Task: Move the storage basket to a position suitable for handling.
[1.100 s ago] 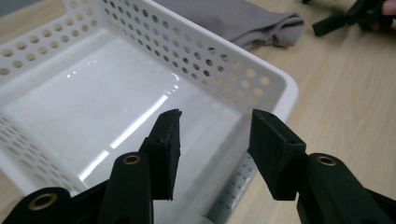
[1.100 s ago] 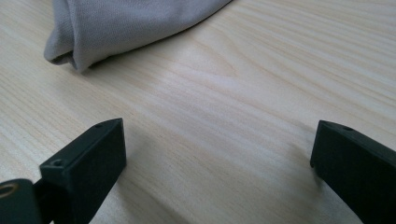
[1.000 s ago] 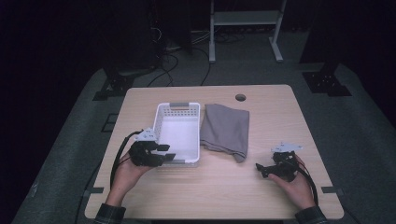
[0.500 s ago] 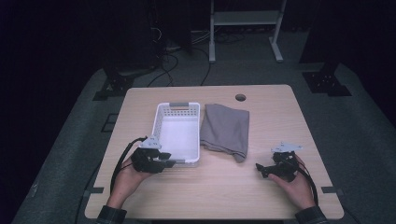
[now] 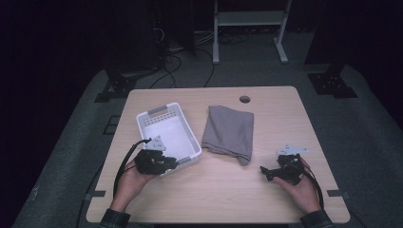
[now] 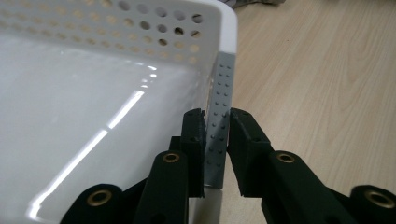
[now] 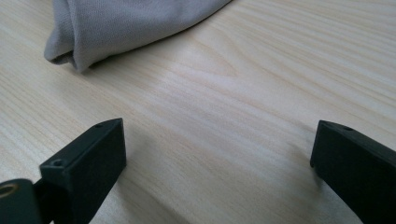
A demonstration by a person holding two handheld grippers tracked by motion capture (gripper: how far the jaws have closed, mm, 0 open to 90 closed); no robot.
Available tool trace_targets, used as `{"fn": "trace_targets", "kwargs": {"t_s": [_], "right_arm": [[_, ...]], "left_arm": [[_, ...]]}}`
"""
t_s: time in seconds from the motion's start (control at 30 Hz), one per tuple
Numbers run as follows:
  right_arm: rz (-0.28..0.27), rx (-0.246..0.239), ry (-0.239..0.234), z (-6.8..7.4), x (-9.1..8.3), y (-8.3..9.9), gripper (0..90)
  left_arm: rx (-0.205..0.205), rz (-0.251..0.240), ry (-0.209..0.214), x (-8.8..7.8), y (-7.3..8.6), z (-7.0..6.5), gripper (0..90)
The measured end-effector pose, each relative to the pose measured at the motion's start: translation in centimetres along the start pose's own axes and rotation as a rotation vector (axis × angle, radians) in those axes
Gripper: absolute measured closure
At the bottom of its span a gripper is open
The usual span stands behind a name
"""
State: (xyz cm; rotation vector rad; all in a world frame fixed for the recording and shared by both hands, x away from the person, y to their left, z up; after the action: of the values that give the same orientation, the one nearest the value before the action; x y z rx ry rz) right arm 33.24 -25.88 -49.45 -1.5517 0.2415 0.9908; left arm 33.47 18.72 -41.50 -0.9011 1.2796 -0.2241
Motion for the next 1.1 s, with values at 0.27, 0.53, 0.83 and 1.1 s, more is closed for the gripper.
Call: {"fn": "trace_targets", "kwargs": {"t_s": [0.27, 0.53, 0.83, 1.1], "right_arm": [[0.000, 0.000, 0.000, 0.0, 0.0, 0.0, 2.7], [0.000, -0.001, 0.000, 0.0, 0.0, 0.0, 2.6], [0.000, 0.000, 0.000, 0.0, 0.0, 0.0, 2.6], [0.000, 0.000, 0.000, 0.0, 0.0, 0.0, 2.7]], "left_arm": [[-0.009, 0.006, -0.005, 0.1, -0.1, -0.2, 77.9], [-0.038, -0.050, 0.022, -0.5, 0.0, -0.4, 65.0], [-0.058, -0.101, 0.009, -1.9, 0.3, -0.6, 49.4], [-0.094, -0.144, -0.057, -3.9, 1.8, -0.7, 30.4]]}}
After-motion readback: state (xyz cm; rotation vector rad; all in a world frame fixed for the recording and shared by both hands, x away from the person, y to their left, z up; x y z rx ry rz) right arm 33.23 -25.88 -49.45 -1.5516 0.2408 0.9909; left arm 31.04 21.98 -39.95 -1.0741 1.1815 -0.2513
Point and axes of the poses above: each handheld gripper's, and its own axes: x roughly forward along the jaws, y roughly out of its underside, z roughly to its left, the point moved 1 cm from there along x, roughly forward along the jaws, and after that the axes turned 6 degrees about x, right-handed, at the moved point
